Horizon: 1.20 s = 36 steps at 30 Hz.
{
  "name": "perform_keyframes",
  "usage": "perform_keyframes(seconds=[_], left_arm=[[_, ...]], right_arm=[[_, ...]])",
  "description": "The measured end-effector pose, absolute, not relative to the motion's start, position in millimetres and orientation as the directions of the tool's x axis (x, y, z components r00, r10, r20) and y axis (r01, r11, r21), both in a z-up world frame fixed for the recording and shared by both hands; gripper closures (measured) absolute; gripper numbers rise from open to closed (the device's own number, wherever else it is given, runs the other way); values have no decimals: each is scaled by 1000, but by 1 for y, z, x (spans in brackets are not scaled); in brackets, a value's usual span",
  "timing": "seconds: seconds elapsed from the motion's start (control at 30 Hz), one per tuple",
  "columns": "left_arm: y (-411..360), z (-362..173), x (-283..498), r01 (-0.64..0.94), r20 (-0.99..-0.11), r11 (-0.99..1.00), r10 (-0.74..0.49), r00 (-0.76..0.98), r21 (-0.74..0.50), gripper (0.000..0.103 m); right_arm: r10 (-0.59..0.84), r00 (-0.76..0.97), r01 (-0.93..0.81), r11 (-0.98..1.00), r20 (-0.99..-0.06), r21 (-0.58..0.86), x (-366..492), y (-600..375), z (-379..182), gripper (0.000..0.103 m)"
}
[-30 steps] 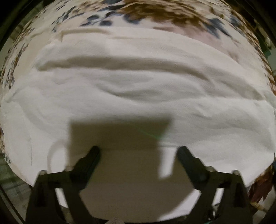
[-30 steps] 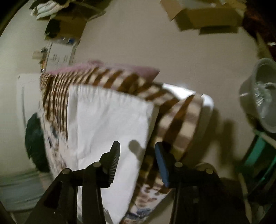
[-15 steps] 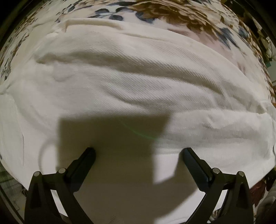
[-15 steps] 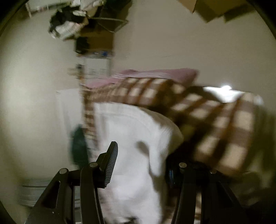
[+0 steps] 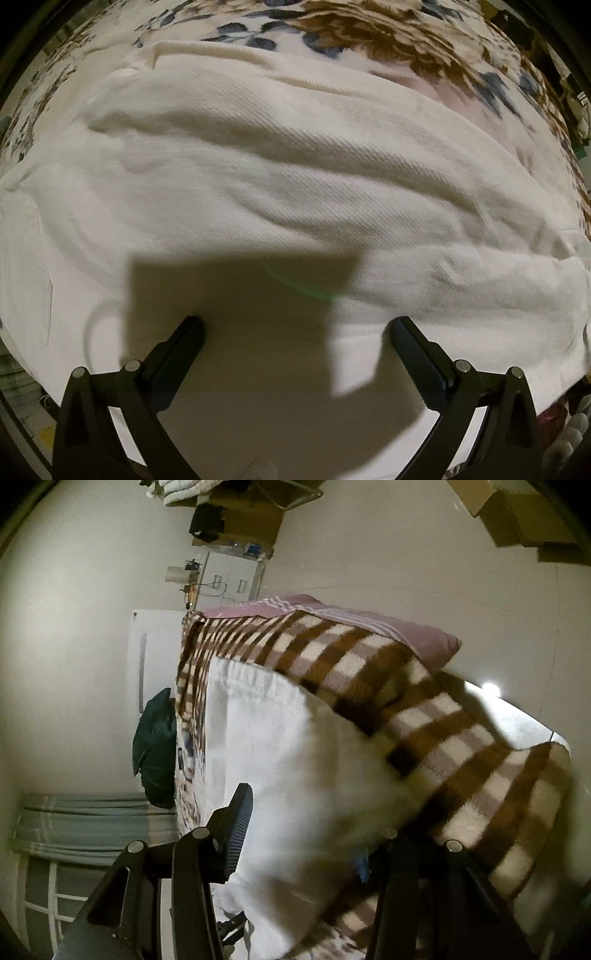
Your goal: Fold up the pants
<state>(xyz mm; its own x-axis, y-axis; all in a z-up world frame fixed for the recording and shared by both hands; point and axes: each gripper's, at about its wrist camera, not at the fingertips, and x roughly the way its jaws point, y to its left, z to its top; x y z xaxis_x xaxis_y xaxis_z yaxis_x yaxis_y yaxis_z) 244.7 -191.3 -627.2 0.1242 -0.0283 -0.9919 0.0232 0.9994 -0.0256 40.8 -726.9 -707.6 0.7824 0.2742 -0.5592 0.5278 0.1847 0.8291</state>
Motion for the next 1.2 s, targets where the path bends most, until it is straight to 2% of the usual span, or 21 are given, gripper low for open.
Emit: perform_keyframes(seconds=[0.1,0.23,0.3,0.4,0.57,0.63,0.67,0.83,0.87,0.9,0.97,1.03,1.07,1.1,1.2], left_arm=[[-191,-627,234,20,-991,999,-28,131,-25,0],[-177,-618,207,18,-990,1000,-26,138,-24,0],[-168,-613,198,19,-989,999,-28,144,-26,0],[-163,-609,195,20,-989,999,-30,146,-28,0],[-166,-609,189,13,-985,1000,-21,169,-19,0],[-166,-608,189,14,-986,1000,-20,167,-18,0],[-166,-608,189,15,-986,1000,-22,164,-19,0],[-164,-605,189,28,-986,999,-36,165,-32,0],[-163,-603,189,27,-986,999,-35,162,-31,0],[-162,-603,189,27,-987,999,-34,155,-30,0],[-161,-603,193,26,-989,999,-33,143,-29,0],[-161,-603,195,29,-991,999,-32,131,-28,0],[-160,-602,196,37,-992,999,-35,125,-31,0],[-159,-602,196,44,-991,999,-38,125,-32,0],[-157,-596,197,90,-988,995,-49,144,-37,0]], right_arm=[[252,793,528,172,-555,832,47,-726,-706,44],[204,776,558,222,-597,800,71,-718,-702,44],[174,785,560,213,-595,801,75,-714,-696,67],[138,795,553,235,-590,799,79,-708,-682,70],[121,814,555,127,-569,822,66,-707,-701,69],[82,798,578,170,-596,798,67,-703,-685,80],[65,797,580,196,-601,791,66,-699,-674,90],[71,820,529,287,-569,799,79,-680,-631,91],[86,810,535,298,-580,791,84,-678,-632,88],[101,800,544,293,-591,786,87,-677,-636,76],[120,764,599,232,-634,766,98,-684,-661,74],[95,758,621,197,-646,758,101,-691,-673,79],[80,751,634,188,-655,750,101,-694,-674,90],[65,745,644,187,-664,742,100,-695,-671,94],[10,757,638,205,-653,742,93,-686,-645,96]])
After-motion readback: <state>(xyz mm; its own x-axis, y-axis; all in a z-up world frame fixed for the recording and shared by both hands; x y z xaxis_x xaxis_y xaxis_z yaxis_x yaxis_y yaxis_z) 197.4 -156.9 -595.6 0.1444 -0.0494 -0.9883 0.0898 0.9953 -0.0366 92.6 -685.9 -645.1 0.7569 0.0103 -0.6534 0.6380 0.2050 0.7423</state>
